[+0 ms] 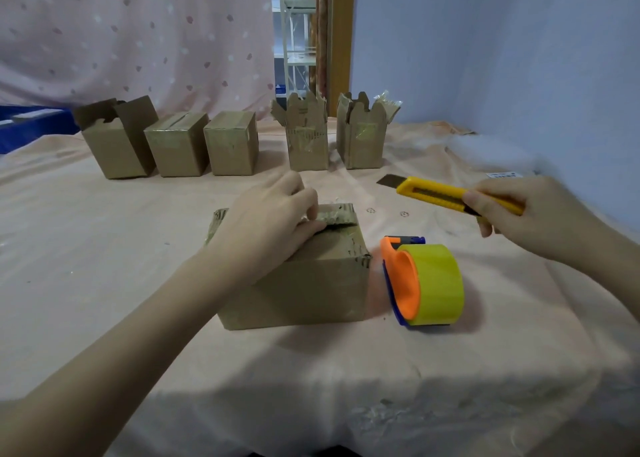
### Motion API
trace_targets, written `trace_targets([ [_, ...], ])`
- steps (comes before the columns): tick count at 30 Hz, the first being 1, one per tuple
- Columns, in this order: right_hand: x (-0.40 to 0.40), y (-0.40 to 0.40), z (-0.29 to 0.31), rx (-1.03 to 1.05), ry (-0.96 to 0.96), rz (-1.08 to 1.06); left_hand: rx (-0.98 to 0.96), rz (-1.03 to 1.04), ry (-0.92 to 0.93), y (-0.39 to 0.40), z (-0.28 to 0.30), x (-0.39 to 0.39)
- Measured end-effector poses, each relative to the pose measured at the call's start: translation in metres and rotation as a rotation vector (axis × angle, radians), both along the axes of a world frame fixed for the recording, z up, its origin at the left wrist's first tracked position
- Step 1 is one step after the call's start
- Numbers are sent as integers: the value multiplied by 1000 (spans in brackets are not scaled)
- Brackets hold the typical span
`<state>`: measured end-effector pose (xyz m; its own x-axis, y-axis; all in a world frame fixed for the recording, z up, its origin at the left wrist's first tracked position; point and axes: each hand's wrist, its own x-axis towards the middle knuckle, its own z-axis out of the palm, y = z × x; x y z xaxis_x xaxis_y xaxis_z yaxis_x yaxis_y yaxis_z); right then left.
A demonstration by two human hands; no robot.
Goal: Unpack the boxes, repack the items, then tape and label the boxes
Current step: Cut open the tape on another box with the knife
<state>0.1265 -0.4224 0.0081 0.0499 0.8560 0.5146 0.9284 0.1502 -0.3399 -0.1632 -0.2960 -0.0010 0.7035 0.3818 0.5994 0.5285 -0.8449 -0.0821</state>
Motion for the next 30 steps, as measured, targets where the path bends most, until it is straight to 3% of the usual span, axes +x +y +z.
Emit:
trace_targets([
  [4, -20, -5, 7, -171, 182, 60, -123, 104, -136, -11, -5, 5],
  [13, -47, -11, 17, -375, 411, 79, -42, 29, -164, -17, -24, 2],
  [22, -47, -20, 21, -378, 375, 64, -53, 39, -91, -21, -27, 1],
  [30, -53, -20, 28, -350, 299, 29, -246, 131, -118, -23, -18, 9],
])
